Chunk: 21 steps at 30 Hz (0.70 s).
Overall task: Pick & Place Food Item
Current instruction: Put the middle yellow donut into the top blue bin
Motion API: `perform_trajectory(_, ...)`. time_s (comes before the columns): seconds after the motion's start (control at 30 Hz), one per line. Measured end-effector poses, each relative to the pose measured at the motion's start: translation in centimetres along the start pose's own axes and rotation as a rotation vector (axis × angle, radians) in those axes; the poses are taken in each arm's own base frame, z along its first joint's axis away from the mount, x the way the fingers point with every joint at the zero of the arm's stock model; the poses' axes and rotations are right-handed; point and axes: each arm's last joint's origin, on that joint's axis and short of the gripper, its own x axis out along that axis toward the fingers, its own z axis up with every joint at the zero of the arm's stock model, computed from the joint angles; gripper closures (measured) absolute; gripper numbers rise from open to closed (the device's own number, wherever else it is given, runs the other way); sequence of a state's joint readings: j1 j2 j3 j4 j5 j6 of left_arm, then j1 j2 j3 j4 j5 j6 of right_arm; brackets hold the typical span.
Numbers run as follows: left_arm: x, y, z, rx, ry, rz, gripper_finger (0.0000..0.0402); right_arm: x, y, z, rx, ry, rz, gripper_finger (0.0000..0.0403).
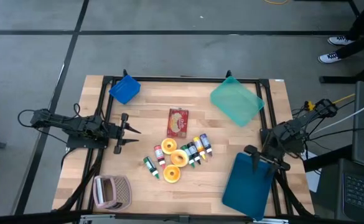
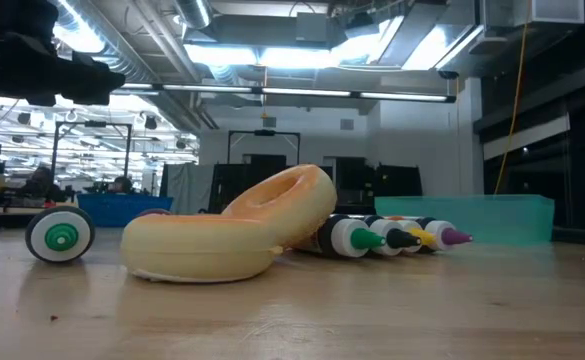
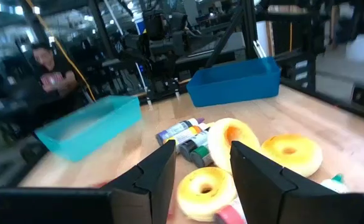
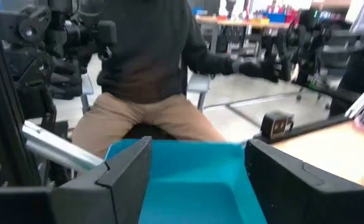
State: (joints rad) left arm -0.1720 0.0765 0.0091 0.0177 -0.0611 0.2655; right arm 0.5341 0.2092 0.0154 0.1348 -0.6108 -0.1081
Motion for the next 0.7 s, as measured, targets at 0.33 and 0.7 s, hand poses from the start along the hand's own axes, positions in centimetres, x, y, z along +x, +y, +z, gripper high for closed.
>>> perform_trajectory(0.33,0.0,0.0,0.0,0.096,-0.001,-0.001,0.025,-0.7,-0.8,3.4,-0.232,-0.29,-0.328,0.0149)
perform_trajectory(0.7,0.0,0.2,0.3,0.046,-0.025,0.052,0.0251,-2.2,-3.2,1.5,0.093,-0.131,-1.424,0.0149)
